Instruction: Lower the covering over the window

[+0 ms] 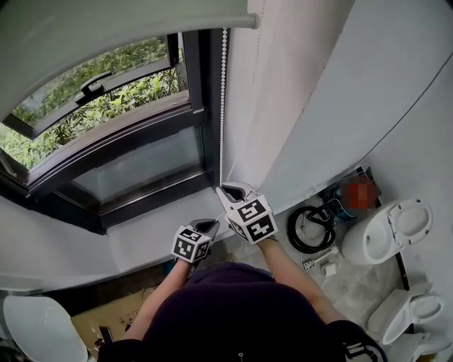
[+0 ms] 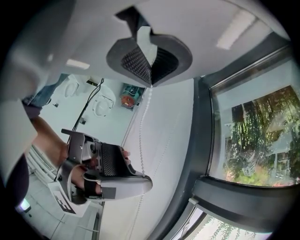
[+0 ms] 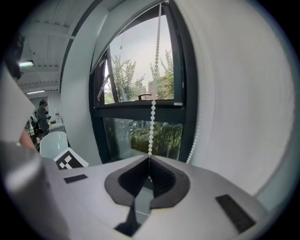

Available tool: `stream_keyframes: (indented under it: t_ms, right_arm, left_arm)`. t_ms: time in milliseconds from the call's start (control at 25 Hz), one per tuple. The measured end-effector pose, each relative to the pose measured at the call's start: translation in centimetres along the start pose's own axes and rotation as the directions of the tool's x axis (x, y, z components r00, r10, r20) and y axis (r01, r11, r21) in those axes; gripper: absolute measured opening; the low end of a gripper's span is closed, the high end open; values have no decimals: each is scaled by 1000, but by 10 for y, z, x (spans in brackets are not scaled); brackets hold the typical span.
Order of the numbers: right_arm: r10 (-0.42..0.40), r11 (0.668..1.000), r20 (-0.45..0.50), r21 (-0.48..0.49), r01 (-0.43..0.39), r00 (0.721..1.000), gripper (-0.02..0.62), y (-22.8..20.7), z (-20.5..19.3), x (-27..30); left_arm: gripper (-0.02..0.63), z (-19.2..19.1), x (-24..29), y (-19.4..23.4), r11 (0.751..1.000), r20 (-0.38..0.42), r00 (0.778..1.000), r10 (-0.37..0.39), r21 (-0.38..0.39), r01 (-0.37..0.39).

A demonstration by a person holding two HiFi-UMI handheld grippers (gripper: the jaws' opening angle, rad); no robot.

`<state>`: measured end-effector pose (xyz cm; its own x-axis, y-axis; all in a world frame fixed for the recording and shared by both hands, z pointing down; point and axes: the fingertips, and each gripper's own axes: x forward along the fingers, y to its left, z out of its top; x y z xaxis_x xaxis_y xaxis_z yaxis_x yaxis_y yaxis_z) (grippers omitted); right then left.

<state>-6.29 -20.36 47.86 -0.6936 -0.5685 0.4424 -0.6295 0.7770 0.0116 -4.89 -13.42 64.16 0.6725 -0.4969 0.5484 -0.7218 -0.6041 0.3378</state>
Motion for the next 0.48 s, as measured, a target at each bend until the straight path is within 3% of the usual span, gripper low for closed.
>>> stream_keyframes:
  t_ms: [480]
  right_arm:
    - [36,999,-111,29,-33,993,13,8,-49,14]
  left_arm:
    - [15,2,-6,7,999,15,999,30,29,-30]
